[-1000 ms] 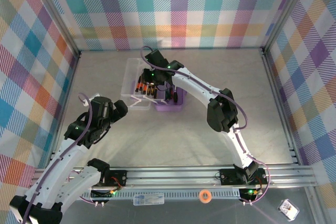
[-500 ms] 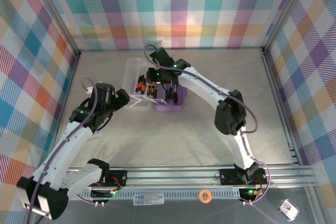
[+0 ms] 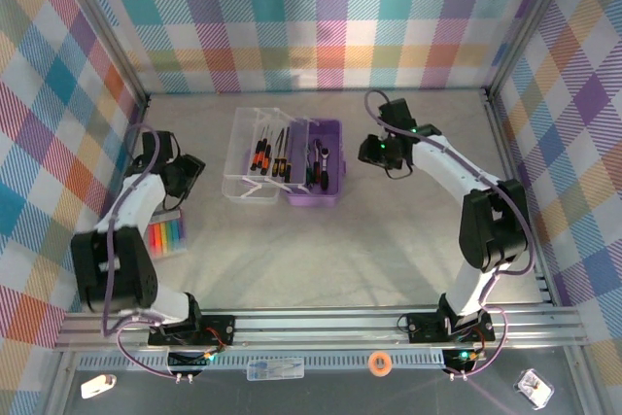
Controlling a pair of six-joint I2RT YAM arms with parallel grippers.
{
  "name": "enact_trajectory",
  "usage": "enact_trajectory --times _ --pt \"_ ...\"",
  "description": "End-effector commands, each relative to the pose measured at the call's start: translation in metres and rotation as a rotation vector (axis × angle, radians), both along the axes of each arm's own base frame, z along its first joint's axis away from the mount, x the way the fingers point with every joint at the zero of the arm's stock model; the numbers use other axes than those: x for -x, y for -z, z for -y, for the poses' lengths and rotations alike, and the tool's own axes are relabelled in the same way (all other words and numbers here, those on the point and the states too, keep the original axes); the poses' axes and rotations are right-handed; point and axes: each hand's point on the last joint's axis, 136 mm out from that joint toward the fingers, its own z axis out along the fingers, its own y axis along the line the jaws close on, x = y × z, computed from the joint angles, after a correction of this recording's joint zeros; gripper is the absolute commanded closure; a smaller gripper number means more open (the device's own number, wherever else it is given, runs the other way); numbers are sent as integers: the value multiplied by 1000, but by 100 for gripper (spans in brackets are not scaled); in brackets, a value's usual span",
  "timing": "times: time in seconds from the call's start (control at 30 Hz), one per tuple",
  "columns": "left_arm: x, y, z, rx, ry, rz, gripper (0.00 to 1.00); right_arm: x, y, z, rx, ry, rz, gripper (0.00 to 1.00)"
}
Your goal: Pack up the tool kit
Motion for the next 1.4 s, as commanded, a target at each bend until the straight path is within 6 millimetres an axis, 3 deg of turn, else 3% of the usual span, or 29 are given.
enact_trajectory --times 0.0,0.1,0.4,0.73,1.0,1.2,1.37 --pt "-11 10 16 81 101 5 54 5 -5 -4 -110 -43 13 62" --pt "-4 22 23 86 126 -2 54 7 12 2 -138 -33 -26 61" --pt "18 22 41 -10 250 28 48 -1 36 -12 -247 -45 -104 59" --pt "12 28 67 5 371 100 51 -7 45 -15 -285 -39 -135 59" --pt "5 40 91 31 466 132 67 -14 52 -10 -286 -27 -157 58" --pt "1 38 85 -27 475 156 84 -20 49 -11 -298 -34 -158 58" --pt "2 48 81 -45 469 128 96 -23 53 -15 -315 -35 -171 58"
